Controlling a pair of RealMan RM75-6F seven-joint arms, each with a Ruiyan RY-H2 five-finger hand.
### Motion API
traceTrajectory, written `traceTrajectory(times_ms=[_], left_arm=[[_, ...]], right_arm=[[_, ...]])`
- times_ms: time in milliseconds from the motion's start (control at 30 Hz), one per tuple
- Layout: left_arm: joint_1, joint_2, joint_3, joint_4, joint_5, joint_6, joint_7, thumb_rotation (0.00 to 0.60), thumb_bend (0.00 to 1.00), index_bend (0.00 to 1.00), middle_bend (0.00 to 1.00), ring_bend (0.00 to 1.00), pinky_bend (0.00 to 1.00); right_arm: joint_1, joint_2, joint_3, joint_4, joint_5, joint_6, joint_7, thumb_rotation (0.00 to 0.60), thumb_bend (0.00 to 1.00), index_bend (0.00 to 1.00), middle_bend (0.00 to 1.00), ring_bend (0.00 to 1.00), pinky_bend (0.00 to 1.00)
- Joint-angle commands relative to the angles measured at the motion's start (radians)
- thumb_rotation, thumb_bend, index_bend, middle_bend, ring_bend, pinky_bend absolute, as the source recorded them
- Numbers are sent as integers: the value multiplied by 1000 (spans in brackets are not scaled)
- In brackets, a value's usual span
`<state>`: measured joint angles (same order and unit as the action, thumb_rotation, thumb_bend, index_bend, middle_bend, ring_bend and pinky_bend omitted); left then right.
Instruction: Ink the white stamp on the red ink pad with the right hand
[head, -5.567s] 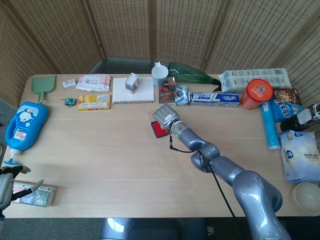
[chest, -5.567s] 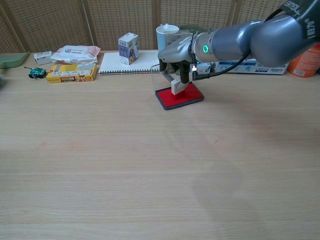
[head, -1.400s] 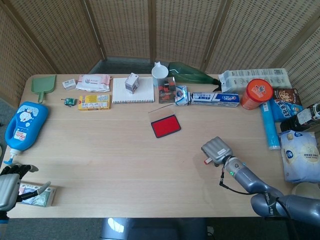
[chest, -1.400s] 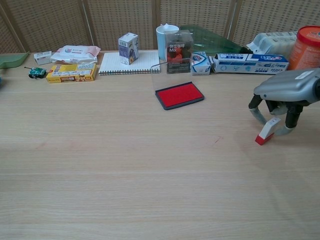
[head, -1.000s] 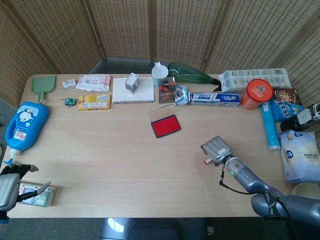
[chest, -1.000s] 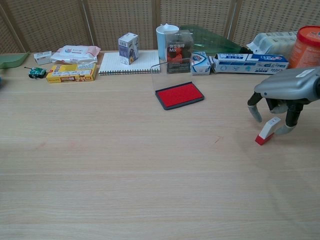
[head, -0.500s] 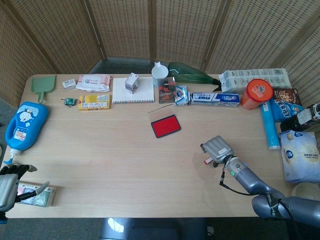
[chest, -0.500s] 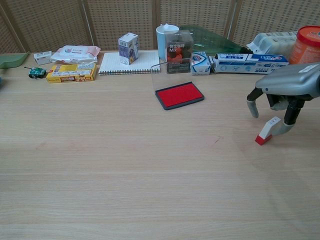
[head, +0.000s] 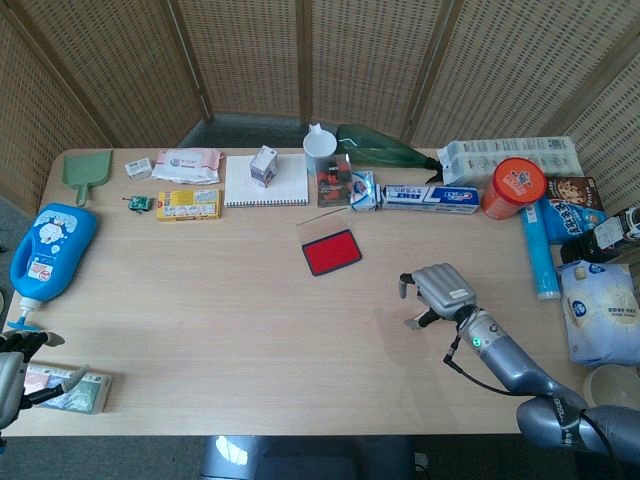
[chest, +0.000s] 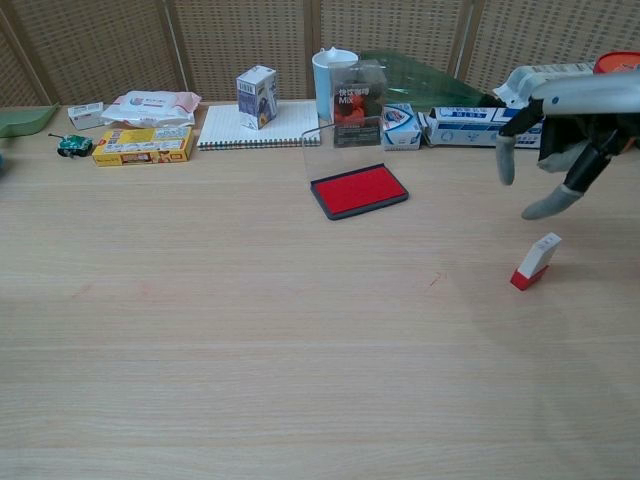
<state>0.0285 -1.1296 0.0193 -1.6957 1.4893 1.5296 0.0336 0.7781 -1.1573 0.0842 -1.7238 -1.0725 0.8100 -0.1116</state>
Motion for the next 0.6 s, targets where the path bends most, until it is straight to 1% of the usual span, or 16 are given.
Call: traceTrajectory(times_ms=[33, 133, 200, 233, 300, 367, 600], left_arm=[[6, 1, 1, 1, 1, 8, -5, 186, 115, 369, 402, 289, 182], [12, 2, 1, 2, -2, 14, -8, 188, 116, 369, 402, 289, 182], [15, 4, 5, 3, 1, 14, -10, 188, 116, 369, 401, 289, 182], [15, 5, 6, 3, 2, 13, -10, 189, 116, 369, 401, 289, 182], [16, 5, 7, 2, 1, 13, -10, 188, 117, 369, 401, 289, 182], [18, 3, 6, 1, 0, 14, -12, 190, 117, 369, 401, 289, 182], [26, -16, 4, 10, -2, 22, -23, 191, 116, 369, 401, 289, 182]], right_arm=[[-63, 25, 46, -27, -30, 82, 99, 524, 134, 502, 966, 1000, 1000], [-102, 22, 50, -23, -54, 145, 125, 523, 143, 531, 928, 1000, 999], [-134, 21, 52, -19, -69, 200, 133, 524, 162, 542, 897, 990, 976], [-148, 19, 51, -17, -77, 224, 130, 524, 170, 544, 883, 979, 959], [-167, 16, 48, -13, -89, 259, 120, 526, 193, 547, 833, 922, 878], [-192, 12, 47, -9, -100, 305, 105, 527, 202, 555, 805, 886, 832], [-280, -2, 37, -11, -122, 434, 87, 528, 219, 574, 767, 839, 805]])
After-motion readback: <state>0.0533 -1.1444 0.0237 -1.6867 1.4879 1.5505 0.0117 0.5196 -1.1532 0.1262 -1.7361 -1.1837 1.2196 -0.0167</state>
